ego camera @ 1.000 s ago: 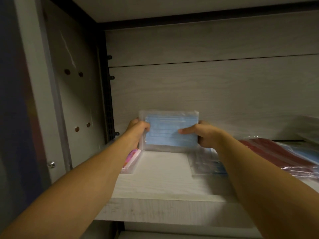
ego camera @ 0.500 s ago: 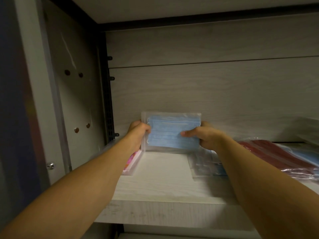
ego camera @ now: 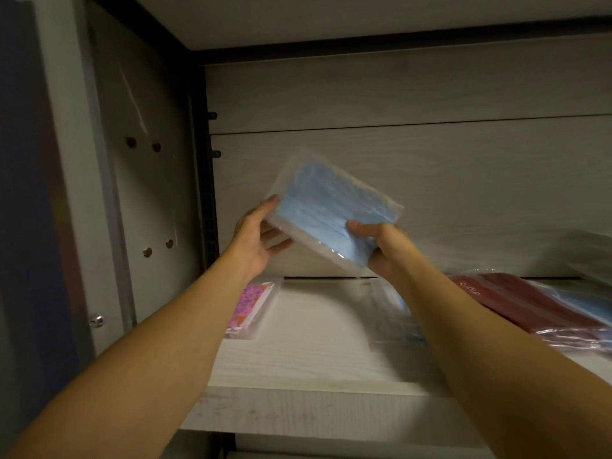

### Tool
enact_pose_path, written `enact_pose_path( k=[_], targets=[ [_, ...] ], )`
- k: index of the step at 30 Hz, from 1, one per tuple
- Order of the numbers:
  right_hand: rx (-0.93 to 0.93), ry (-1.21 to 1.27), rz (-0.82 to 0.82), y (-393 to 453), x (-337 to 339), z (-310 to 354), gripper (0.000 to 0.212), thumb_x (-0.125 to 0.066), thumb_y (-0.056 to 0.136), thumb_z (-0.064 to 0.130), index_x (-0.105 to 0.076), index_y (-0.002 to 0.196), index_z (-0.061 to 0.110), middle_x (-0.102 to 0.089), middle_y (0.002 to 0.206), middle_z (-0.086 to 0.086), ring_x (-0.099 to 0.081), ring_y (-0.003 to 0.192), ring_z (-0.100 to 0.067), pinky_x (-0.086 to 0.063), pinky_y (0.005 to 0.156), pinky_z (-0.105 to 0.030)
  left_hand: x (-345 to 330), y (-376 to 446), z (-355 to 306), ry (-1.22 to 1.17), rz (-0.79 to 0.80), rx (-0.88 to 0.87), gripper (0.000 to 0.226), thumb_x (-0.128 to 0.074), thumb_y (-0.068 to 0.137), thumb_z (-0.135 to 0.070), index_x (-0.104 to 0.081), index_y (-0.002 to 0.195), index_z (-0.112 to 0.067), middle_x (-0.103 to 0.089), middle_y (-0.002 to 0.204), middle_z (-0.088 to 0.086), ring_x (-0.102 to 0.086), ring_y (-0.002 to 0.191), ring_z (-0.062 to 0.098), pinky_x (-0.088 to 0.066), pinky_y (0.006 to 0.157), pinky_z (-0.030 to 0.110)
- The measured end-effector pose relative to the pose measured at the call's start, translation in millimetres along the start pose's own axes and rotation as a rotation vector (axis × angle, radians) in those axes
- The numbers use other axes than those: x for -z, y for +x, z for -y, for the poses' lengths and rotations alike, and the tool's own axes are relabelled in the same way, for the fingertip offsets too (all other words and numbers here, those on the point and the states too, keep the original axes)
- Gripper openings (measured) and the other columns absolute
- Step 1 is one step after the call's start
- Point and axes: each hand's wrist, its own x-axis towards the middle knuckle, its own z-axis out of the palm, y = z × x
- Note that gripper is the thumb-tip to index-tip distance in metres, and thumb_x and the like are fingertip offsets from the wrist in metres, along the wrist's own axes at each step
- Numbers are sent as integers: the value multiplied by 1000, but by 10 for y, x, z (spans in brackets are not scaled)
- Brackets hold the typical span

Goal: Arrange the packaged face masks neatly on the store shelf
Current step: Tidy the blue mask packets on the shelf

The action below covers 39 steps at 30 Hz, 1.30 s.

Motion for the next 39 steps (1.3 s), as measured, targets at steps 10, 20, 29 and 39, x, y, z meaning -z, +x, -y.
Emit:
enact_pose_path(
  k=[10,20,29,39],
  targets=[
    [-14,228,66,36,-267,-212,51,-69,84,-6,-57,133,0,-66,128,-21,-67,114,-36,-60,84,-45,-456,-148,269,-195,175,36,49,-69,83,4,-57,130,8,-65,126,24,-66,113,38,-50,104,51],
    [102,-142,-57,21,-128,-133,48,-80,77,2,-64,122,8,-72,111,-9,-69,98,-24,-57,88,-35,-245,-52,196,118,-69,-162,28,-72,79,9,-69,102,-7,-76,98,9,-74,91,27,-60,80,36],
    [75,-460,-10,27,-130,-240,50,-71,86,-1,-54,132,3,-68,119,-12,-66,109,-32,-52,98,-52,-159,-107,245,469,42,-152,25,-74,81,7,-68,99,-9,-74,91,7,-73,76,19,-62,72,34],
    [-88,-516,16,-23,-110,-224,54,-71,85,5,-52,135,5,-66,123,-14,-64,112,-32,-49,103,-53,-91,-132,216,384,57,27,25,-68,81,9,-67,102,-4,-72,103,19,-71,93,32,-57,91,48]
  ],
)
